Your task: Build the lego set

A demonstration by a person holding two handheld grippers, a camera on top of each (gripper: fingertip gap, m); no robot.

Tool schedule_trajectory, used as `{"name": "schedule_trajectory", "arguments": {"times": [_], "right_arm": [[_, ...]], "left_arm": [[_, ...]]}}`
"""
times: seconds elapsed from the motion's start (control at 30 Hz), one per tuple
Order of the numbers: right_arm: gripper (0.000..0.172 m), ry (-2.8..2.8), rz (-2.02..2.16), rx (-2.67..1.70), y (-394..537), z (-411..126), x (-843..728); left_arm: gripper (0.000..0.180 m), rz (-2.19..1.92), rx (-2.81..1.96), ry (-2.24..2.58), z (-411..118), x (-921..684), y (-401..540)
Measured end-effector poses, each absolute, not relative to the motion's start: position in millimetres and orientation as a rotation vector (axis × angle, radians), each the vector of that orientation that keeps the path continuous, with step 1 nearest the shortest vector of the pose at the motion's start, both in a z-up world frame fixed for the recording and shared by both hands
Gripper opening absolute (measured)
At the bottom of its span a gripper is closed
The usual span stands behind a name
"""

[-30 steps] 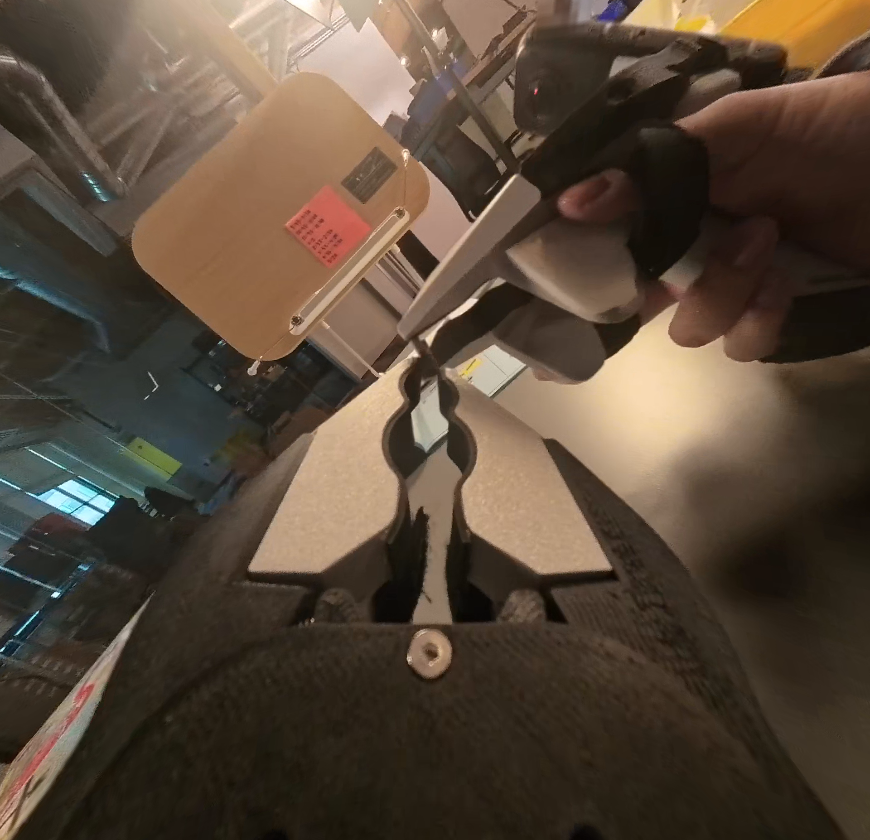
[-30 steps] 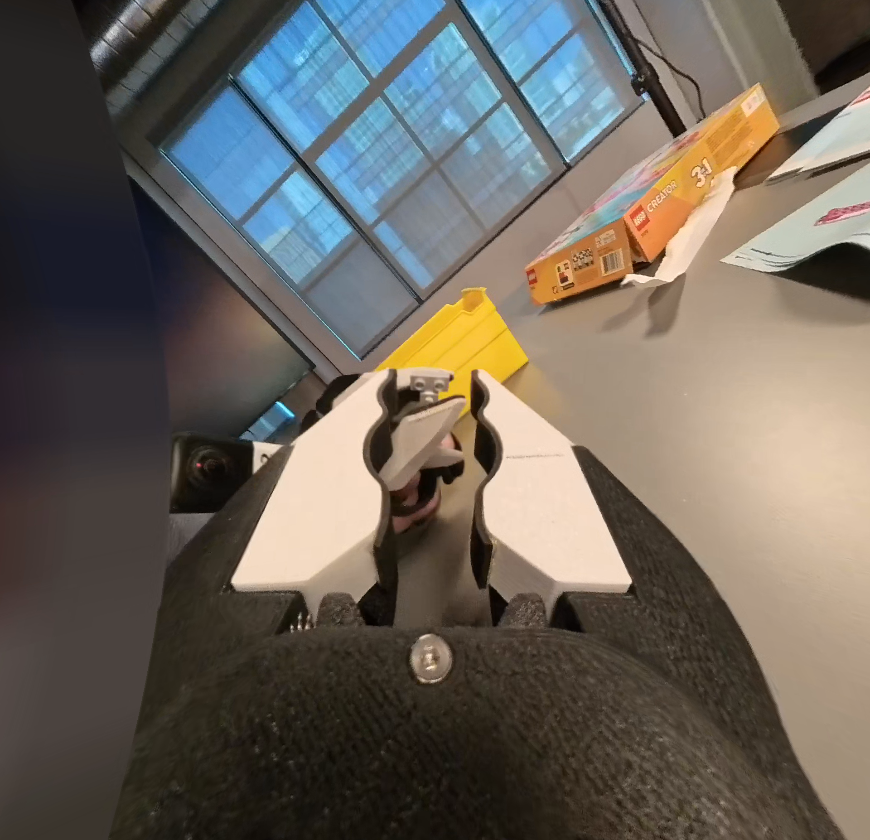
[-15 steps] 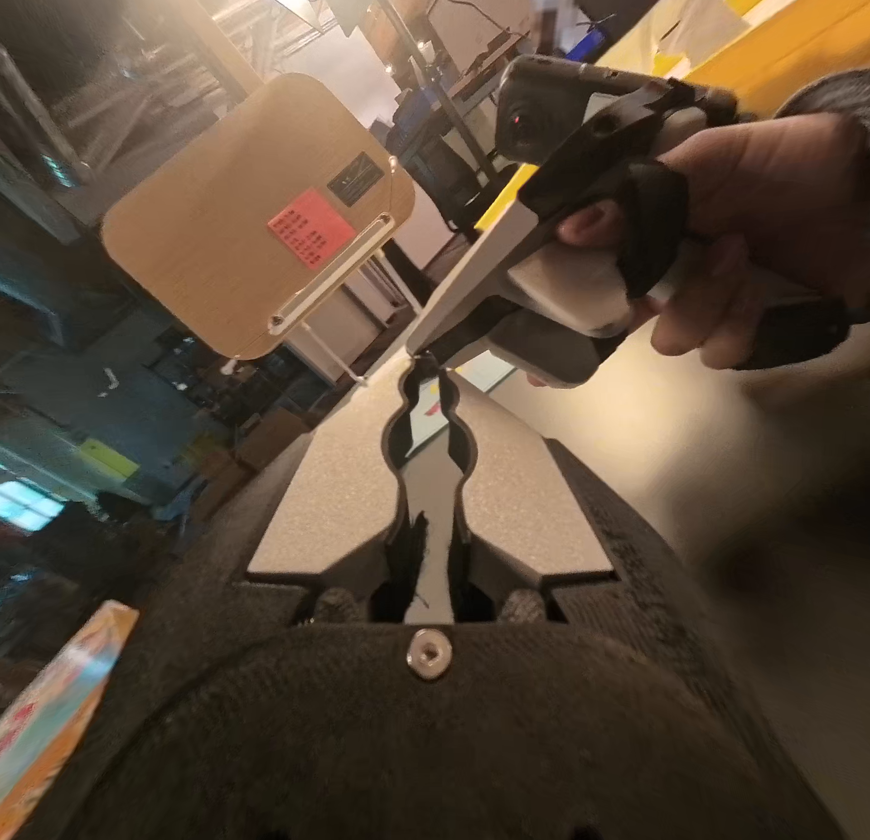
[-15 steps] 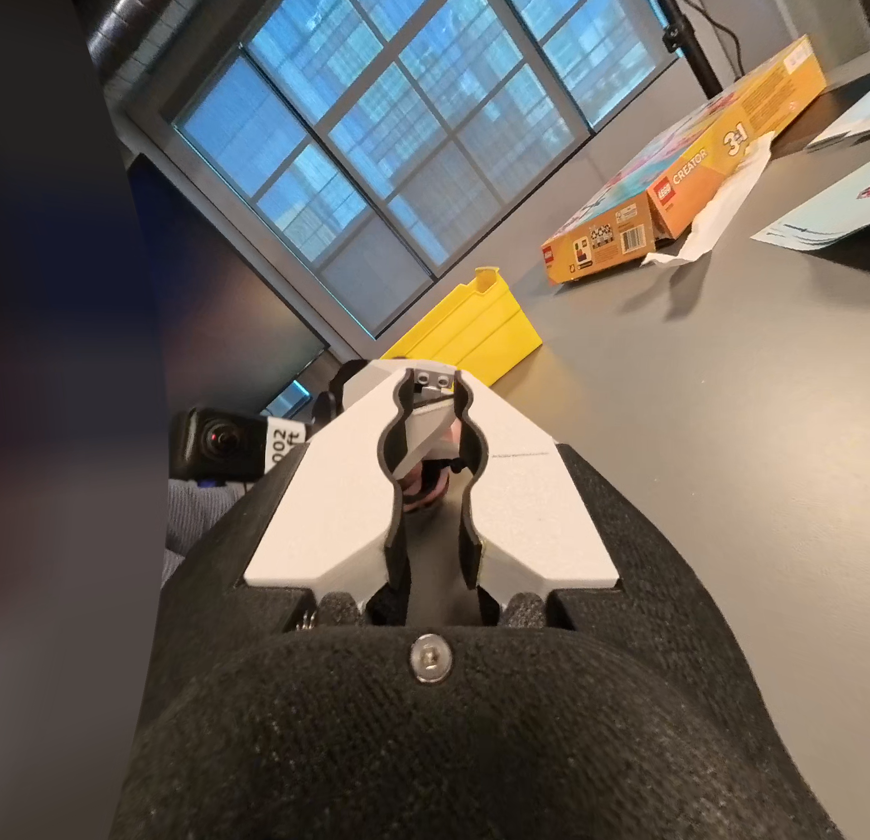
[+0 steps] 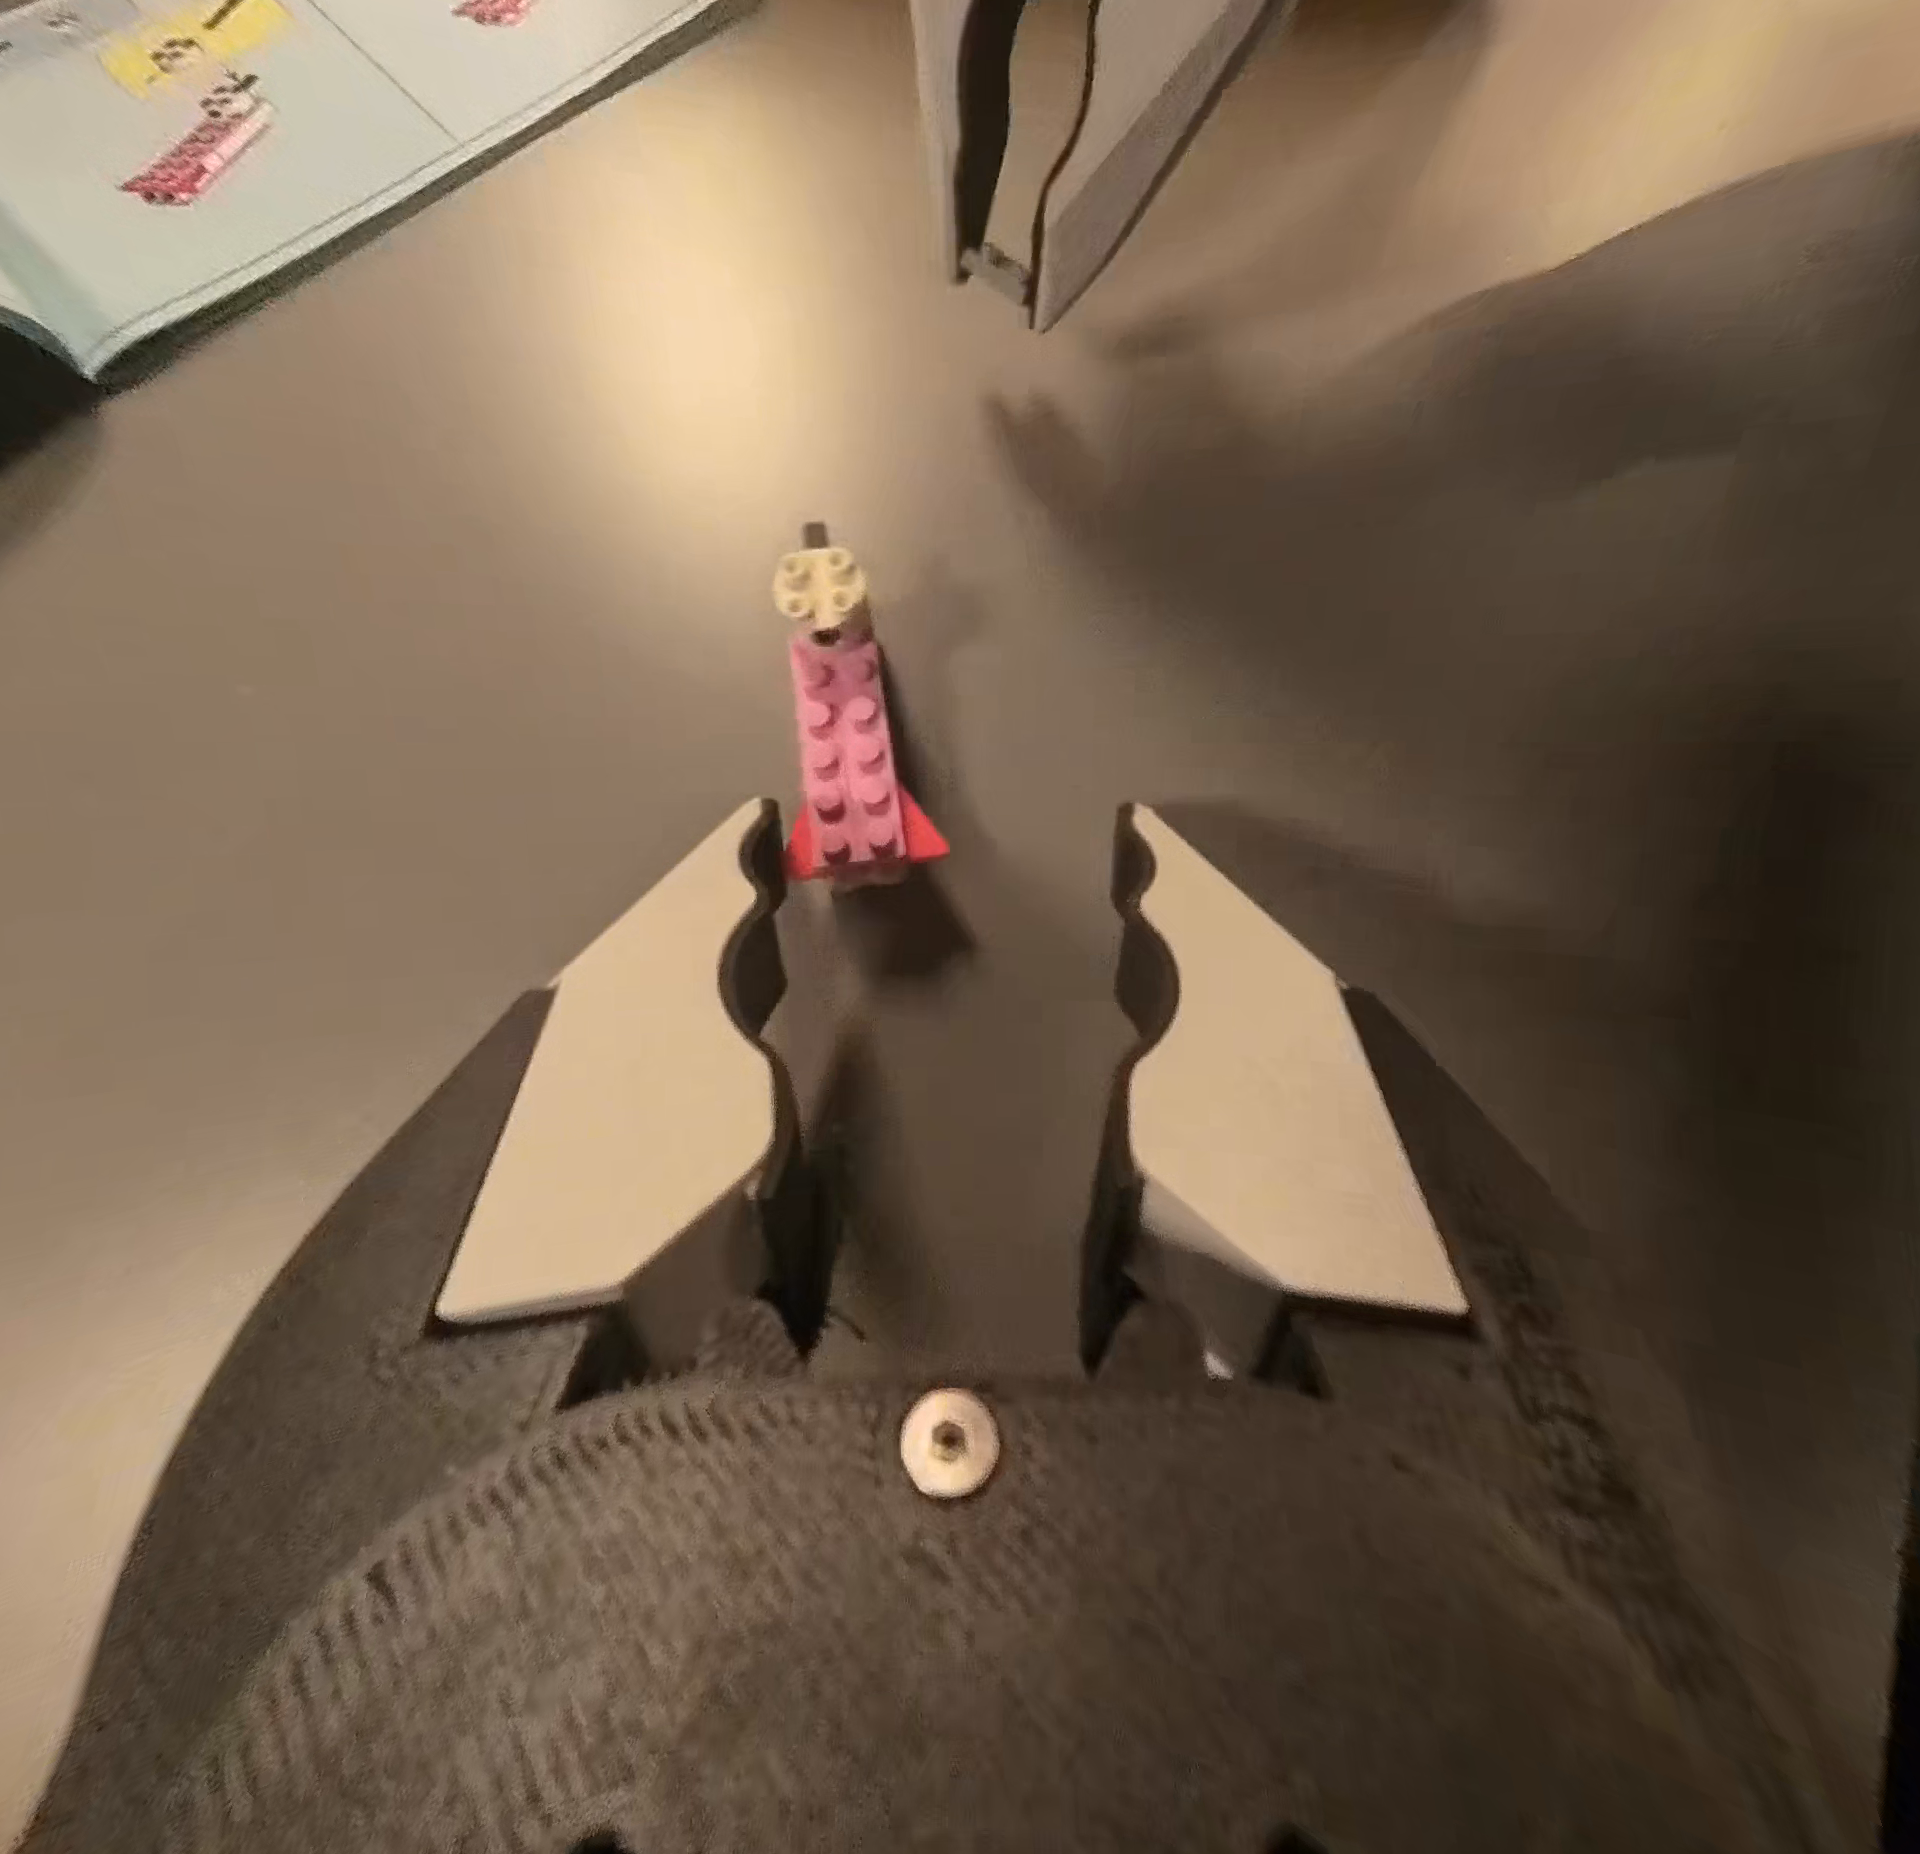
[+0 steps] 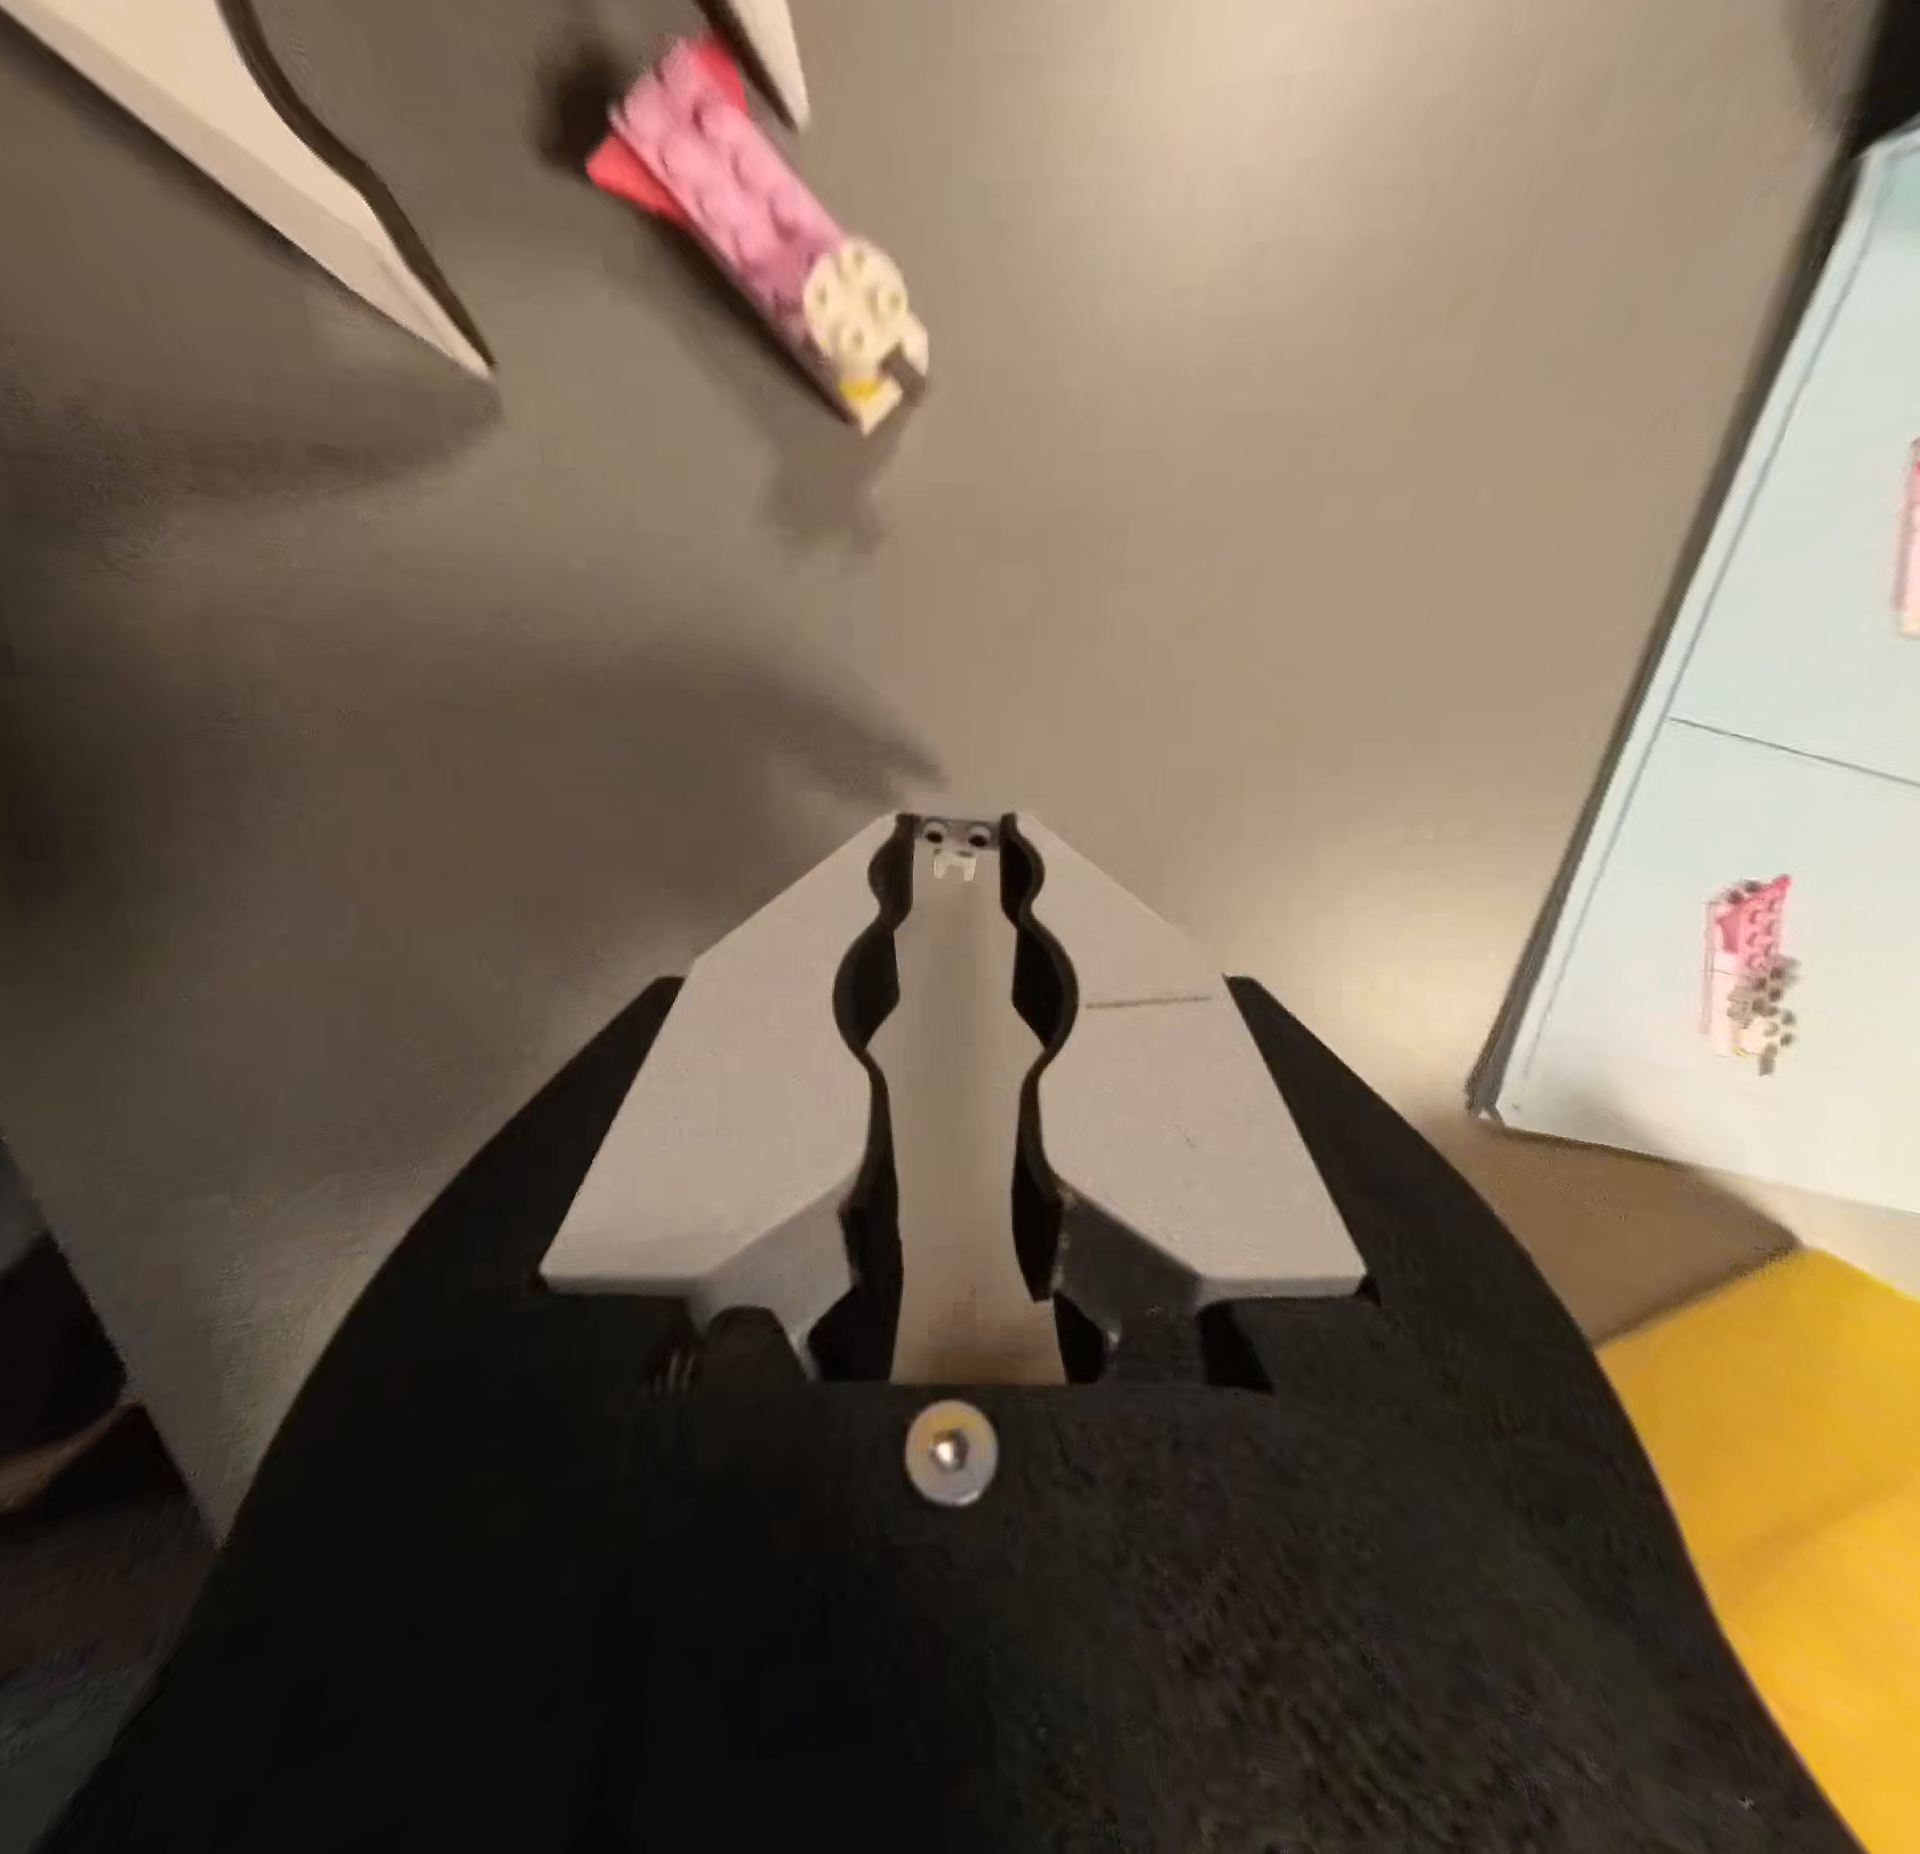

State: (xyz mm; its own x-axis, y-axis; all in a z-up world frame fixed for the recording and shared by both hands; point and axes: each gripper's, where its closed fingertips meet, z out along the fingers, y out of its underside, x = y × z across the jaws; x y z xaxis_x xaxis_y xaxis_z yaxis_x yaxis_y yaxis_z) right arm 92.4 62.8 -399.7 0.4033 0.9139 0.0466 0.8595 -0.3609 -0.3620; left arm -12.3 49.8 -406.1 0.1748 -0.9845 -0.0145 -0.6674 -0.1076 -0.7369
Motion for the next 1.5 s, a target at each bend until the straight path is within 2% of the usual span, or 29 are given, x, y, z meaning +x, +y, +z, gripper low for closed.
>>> {"name": "schedule_trajectory", "arguments": {"times": [0.17, 0.33, 0.4, 0.53, 0.6, 0.83, 1.0, 1.2, 1.37, 1.43, 1.5], "right_arm": [[0.014, -1.714, 0.116, -2.399, 60, -408, 96], [0.014, -1.887, 0.052, -2.386, 58, -413, 97], [0.014, -1.933, 0.024, -2.363, 58, -413, 96], [0.015, -2.008, -0.014, -2.31, 59, -413, 95], [0.018, -2.027, -0.038, -2.279, 61, -413, 94], [0.048, -1.92, 0.065, -2.28, 62, -411, 99], [0.062, -1.703, 0.418, -2.118, 49, -400, 76], [0.066, -1.541, 0.567, -1.87, 54, -401, 23], [0.075, -1.123, 0.738, -2.091, 68, -401, -6], [0.073, -1.024, 0.707, -2.095, 65, -397, -13], [0.062, -0.959, 0.565, -2.087, 68, -397, -12]], "left_arm": [[0.06, -0.73, -1.853, 1.584, -405, -7, 28], [0.058, -0.603, -1.835, 1.551, -404, -13, 39], [0.069, -0.62, -1.856, 1.472, -398, -14, 49], [0.108, -0.668, -1.9, 1.424, -398, -6, 61], [0.114, -0.661, -1.924, 1.475, -405, -2, 64], [0.099, -0.661, -1.898, 1.563, -414, 4, 69], [0.097, -0.698, -1.868, 1.542, -413, -1, 67], [0.093, -0.728, -1.835, 1.58, -412, -4, 61], [0.094, -0.752, -1.841, 1.575, -411, -11, 60], [0.098, -0.775, -1.852, 1.563, -410, -14, 59], [0.099, -0.8, -1.864, 1.545, -409, -16, 60]]}}
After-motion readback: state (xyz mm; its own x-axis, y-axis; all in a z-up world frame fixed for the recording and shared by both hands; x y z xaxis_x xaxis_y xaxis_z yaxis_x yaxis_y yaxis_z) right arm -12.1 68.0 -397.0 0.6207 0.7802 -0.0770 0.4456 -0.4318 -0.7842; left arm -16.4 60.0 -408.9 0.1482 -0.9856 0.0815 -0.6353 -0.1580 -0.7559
